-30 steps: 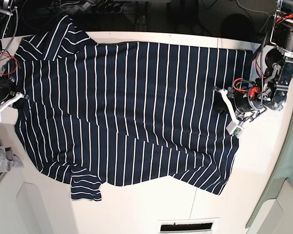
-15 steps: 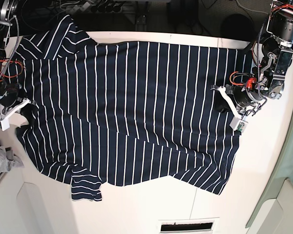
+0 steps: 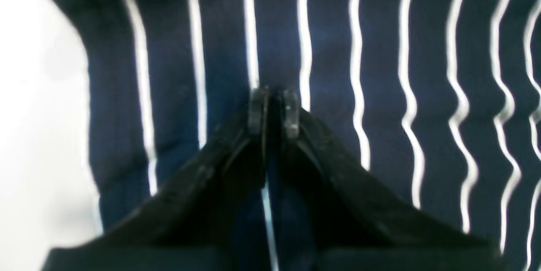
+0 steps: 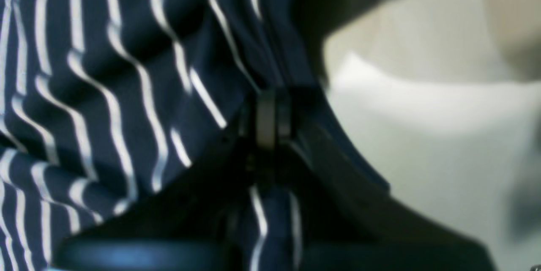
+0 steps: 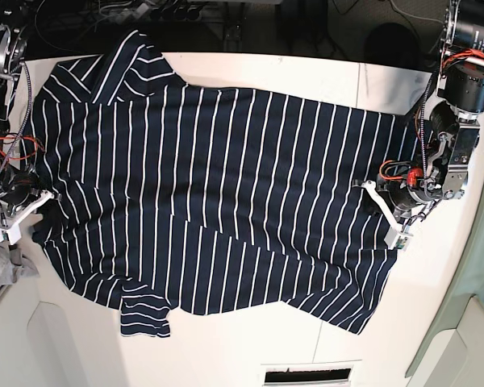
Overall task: Layout the t-shirt on the table in an organized manner, then fold the t-shirt properly
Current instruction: 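Drag the grasped fabric with the left gripper away from the right gripper, then grasp the shirt's side edge corners with both grippers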
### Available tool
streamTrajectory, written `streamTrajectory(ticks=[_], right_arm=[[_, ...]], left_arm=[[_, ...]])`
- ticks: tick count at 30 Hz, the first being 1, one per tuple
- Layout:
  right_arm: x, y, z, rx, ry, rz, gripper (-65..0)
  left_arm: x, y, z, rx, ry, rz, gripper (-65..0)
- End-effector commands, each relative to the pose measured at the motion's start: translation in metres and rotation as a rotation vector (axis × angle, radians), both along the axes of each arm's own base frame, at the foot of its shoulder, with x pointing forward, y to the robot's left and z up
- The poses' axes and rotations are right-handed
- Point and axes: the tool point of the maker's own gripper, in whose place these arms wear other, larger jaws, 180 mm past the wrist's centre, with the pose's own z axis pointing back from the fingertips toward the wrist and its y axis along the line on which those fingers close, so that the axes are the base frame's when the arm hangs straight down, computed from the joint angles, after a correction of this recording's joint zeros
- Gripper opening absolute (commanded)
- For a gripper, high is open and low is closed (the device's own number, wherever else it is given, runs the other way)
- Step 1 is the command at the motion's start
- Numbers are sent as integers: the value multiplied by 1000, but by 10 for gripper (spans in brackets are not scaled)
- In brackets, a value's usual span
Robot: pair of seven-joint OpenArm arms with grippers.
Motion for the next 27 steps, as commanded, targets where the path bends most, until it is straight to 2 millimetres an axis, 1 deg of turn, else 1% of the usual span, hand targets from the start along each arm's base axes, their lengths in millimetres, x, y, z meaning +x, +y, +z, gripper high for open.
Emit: streamTrajectory(ticks=[1, 4, 6, 8, 10, 12, 14, 16, 19, 21, 22, 24, 27], right_arm=[[18, -15, 29, -6, -75, -15, -650], [12, -25, 47, 9, -102, -30, -650], [3, -33, 60, 0, -112, -26, -650], [-8, -39, 74, -10, -139, -13, -650], [-24, -47, 83, -4, -146, -20, -650], [-43, -55, 86, 19, -142, -39, -650], [-65, -58, 84, 50, -128, -46, -650], [-88, -59, 79, 84, -107, -45, -650], [-126, -63, 69, 124, -51, -76, -650], [-145, -67, 63, 130, -26, -90, -650], [-154, -68, 61, 130, -14, -97, -650], [-172, -73, 55, 125, 17, -113, -650], [-197, -74, 45, 129, 70, -125, -650]], left_arm=[[4, -1, 12, -10, -19, -25, -560], [5, -1, 35, -29, -74, -52, -467], [-1, 5, 47, -4, -82, -81, -434], [-8, 12, 58, 18, -97, -108, -434], [-16, 19, 68, 38, -112, -129, -434], [-23, 27, 76, 52, -129, -127, -434], [-30, 39, 81, 45, -137, -86, -426], [-39, 56, 81, 33, -127, -25, -405], [-60, 77, 73, 35, -86, 42, -375], [-78, 78, 66, 15, -38, 26, -361], [-84, 75, 63, -4, -21, 17, -361], [-95, 77, 58, -7, 1, 22, -361], [-111, 66, 49, -61, 45, 21, -361]])
